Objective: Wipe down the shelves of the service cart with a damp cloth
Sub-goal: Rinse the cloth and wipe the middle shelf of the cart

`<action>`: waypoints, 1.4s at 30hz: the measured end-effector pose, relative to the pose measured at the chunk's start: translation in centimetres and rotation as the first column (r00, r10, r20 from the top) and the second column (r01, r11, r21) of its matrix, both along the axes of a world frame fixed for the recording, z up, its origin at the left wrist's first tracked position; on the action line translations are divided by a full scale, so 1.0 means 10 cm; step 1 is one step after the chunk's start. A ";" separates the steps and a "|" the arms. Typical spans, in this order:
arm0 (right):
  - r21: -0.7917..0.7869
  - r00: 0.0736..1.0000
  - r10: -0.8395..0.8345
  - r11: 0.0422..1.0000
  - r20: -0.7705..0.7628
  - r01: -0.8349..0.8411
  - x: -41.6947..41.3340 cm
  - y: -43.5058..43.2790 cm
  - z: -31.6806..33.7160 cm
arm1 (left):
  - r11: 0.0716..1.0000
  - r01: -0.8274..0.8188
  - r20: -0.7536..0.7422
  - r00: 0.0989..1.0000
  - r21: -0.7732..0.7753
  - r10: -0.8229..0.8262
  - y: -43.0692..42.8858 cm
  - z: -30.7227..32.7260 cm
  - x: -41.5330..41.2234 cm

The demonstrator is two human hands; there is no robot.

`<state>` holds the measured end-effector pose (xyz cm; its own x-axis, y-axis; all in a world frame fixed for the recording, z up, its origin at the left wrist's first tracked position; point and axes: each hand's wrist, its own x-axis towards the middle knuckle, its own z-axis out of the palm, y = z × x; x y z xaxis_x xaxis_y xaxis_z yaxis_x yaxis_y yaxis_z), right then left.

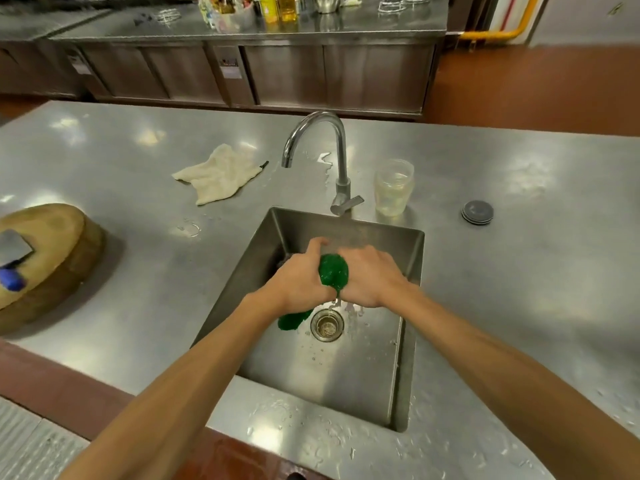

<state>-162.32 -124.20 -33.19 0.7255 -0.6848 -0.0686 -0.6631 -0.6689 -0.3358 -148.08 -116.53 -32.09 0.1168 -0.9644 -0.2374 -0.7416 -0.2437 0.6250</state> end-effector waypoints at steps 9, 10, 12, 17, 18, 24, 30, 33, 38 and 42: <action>-0.181 0.974 -0.212 0.958 0.075 0.222 0.03 -0.02 0.03 | 0.846 -0.482 -0.611 0.606 0.229 0.510 0.21 -0.26 0.20; -0.173 0.970 -0.230 0.955 0.082 0.241 0.03 0.00 0.03 | 0.824 -0.477 -0.735 0.432 0.304 0.522 0.24 -0.29 0.16; -0.154 0.971 -0.226 0.959 0.080 0.236 0.07 0.09 0.04 | 0.831 -0.431 -0.876 0.161 0.353 0.455 0.23 -0.28 0.03; -0.114 0.992 -0.123 0.986 -0.041 0.118 0.20 0.37 0.14 | 0.753 -0.528 -0.918 -0.166 0.392 0.361 0.04 -0.18 -0.16; -0.114 0.991 -0.122 0.987 -0.053 0.115 0.20 0.38 0.17 | 0.745 -0.532 -0.912 -0.168 0.403 0.373 0.03 -0.18 -0.16; -0.290 0.976 -0.153 0.937 0.156 0.193 0.14 0.54 0.03 | 0.576 -0.650 -0.856 -0.252 0.496 0.452 -0.16 -0.15 -0.01; -0.461 0.960 0.003 0.877 0.279 0.131 -0.03 0.72 -0.17 | 0.527 -0.601 -0.792 -0.357 0.601 0.496 -0.27 -0.09 -0.10; -0.529 0.976 -0.037 0.836 0.215 0.148 0.01 0.65 -0.24 | 0.555 -0.515 -0.750 -0.340 0.654 0.568 -0.26 -0.09 -0.27; -0.429 0.963 -0.182 0.867 0.197 0.252 0.05 0.32 -0.20 | 0.504 -0.661 -0.788 -0.225 0.556 0.574 -0.30 -0.02 -0.41; -0.133 0.936 -0.293 0.937 0.197 0.322 0.09 0.23 -0.15 | 0.441 -0.854 -0.830 0.018 0.277 0.557 -0.35 0.07 -0.45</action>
